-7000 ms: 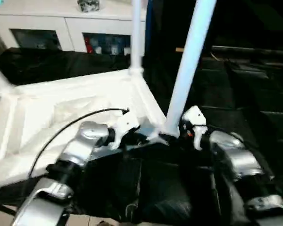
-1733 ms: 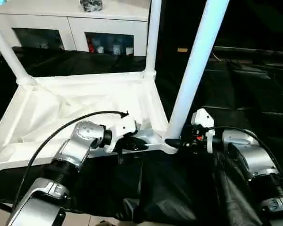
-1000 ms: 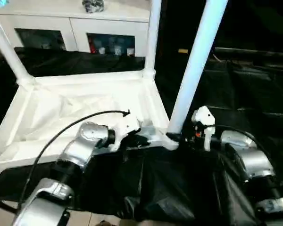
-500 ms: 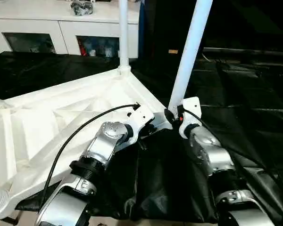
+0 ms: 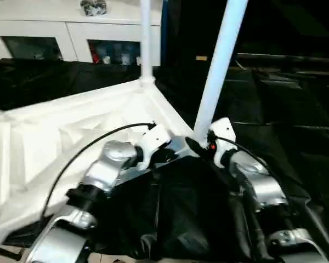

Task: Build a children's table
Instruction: Rotate leg to tighten

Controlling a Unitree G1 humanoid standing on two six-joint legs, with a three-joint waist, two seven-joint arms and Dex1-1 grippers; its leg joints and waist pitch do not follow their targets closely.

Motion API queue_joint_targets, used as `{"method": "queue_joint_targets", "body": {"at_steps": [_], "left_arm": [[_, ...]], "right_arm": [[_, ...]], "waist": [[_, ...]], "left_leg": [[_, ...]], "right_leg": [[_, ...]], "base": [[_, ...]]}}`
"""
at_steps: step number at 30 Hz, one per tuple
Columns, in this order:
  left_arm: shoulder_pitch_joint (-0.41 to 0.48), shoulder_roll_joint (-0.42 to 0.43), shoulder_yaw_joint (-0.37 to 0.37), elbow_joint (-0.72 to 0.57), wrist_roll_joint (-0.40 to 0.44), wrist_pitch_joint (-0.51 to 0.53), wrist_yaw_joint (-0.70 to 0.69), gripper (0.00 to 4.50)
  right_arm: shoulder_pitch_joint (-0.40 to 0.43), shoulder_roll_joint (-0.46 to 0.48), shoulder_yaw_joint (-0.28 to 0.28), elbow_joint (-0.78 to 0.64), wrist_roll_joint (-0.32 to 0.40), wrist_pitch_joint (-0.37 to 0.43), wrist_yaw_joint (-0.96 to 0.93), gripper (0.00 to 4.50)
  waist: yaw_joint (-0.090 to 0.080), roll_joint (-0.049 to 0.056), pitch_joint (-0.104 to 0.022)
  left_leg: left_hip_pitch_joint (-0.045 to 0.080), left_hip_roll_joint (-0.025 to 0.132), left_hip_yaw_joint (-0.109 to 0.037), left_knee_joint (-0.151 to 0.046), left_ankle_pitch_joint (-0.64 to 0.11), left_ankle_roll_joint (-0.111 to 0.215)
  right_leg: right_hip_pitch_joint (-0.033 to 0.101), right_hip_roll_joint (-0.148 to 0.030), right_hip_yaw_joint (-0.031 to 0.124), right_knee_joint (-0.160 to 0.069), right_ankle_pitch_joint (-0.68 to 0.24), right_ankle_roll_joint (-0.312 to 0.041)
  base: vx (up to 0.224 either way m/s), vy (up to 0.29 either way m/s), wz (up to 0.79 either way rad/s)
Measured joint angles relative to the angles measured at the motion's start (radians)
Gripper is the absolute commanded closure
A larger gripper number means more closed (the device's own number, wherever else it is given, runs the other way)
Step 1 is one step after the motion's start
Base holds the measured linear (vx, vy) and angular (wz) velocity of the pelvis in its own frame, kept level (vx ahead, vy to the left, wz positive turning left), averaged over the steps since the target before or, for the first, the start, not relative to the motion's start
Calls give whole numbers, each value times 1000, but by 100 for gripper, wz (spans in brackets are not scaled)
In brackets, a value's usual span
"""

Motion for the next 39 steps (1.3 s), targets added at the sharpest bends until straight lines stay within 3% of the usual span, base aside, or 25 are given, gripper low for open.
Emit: {"method": "queue_joint_targets", "body": {"at_steps": [8,10,23,33,39], "left_arm": [[14,73,-16,-3,-44,-52,-164,450],[17,90,-17,-3,-50,-61,-198,450],[18,108,-24,-2,-58,-81,-259,450],[22,99,-24,-2,-51,-84,-240,450],[5,15,-1,19,-7,-25,-16,450]], "right_arm": [[44,-139,55,-73,65,12,296,139],[46,-164,67,-83,74,13,355,165],[42,-184,77,-109,109,19,454,251],[47,-172,78,-114,109,32,438,254],[41,-45,-5,-54,67,35,134,254]], "waist": [[11,-2,2],[16,-3,3],[29,-4,3],[31,-4,3],[23,-5,2]], "left_leg": [[-1,0,1,3,0,0],[-1,0,1,3,0,0],[-2,0,1,4,0,0],[-2,0,1,4,0,0],[1,0,1,6,0,0]], "right_leg": [[1,-1,1,0,1,-1],[1,-1,1,1,1,-1],[1,-1,1,1,0,-1],[1,-1,1,2,1,-1],[2,-1,2,5,1,-1]], "base": [[0,0,0],[0,0,0],[0,0,0],[0,0,0],[0,0,0]]}}
